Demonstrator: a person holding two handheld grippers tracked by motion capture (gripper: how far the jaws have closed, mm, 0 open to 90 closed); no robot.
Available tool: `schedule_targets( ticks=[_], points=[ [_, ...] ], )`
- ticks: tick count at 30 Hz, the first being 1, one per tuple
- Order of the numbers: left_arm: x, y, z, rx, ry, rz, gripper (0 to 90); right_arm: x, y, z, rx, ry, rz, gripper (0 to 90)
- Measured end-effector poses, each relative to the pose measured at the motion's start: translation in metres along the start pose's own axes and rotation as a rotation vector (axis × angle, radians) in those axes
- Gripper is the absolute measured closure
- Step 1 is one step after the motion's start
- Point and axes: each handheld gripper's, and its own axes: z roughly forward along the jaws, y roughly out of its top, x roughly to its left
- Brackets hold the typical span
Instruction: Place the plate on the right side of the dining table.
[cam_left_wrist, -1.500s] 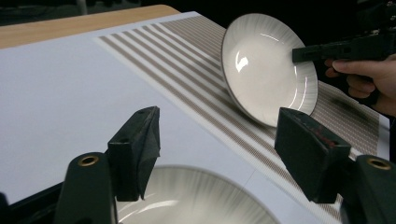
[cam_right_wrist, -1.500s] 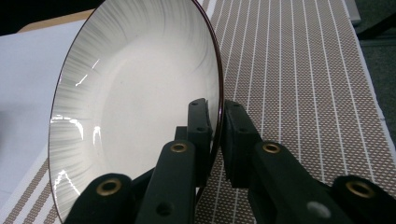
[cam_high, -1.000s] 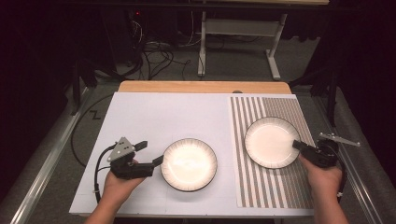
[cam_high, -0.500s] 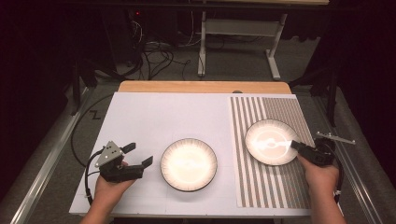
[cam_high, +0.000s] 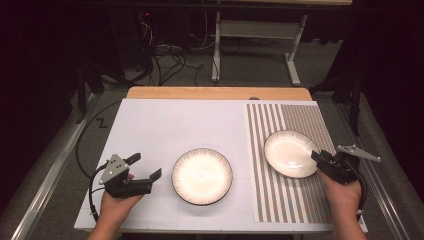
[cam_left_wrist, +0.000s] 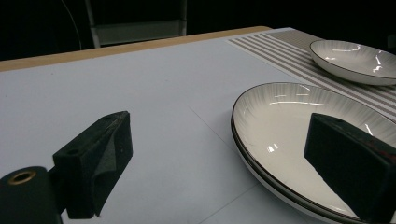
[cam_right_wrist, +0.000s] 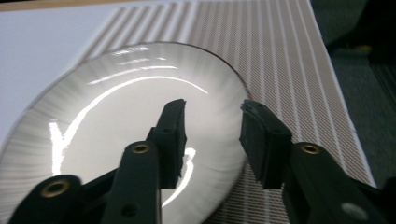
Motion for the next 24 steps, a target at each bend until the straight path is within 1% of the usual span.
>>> schedule_targets(
  ticks=[2,4,6,8,12,14,18,20,21,22,24],
  points=[
    [-0.001,0.0,0.001,0.002,0.005,0.001,7.2,0.012,0.0,-0.005,-0.04,0.042,-0.034,52.0],
    [-0.002,0.001,0.001,-0.001,0.009,0.002,6.4,0.024,-0.001,-0.009,-0.063,0.089,-0.058,46.0],
    [-0.003,0.001,0.001,-0.009,0.011,0.002,5.5,0.037,-0.003,-0.011,-0.076,0.134,-0.091,40.3],
    [-0.004,0.001,0.002,-0.002,0.012,0.009,5.0,0.051,-0.004,-0.013,-0.084,0.167,-0.134,34.0],
    [-0.008,0.0,0.001,0.011,0.015,0.034,2.0,0.077,-0.006,-0.017,-0.107,0.245,-0.193,24.1],
    [-0.009,0.0,0.001,0.008,0.015,0.037,1.2,0.089,-0.009,-0.017,-0.12,0.275,-0.202,19.1],
    [-0.011,0.0,0.0,0.006,0.013,0.049,0.3,0.105,-0.012,-0.018,-0.13,0.327,-0.23,14.1],
    [-0.011,0.0,0.0,0.003,0.014,0.052,0.1,0.114,-0.013,-0.02,-0.144,0.356,-0.234,6.8],
    [-0.011,0.0,0.0,0.0,0.017,0.054,0.1,0.118,-0.014,-0.021,-0.153,0.366,-0.243,2.1],
    [-0.012,0.0,-0.001,-0.004,0.021,0.053,0.1,0.118,-0.014,-0.021,-0.153,0.366,-0.243,2.1],
    [-0.012,0.0,-0.001,-0.011,0.028,0.056,0.1,0.123,-0.015,-0.022,-0.169,0.368,-0.254,0.9]
  ],
)
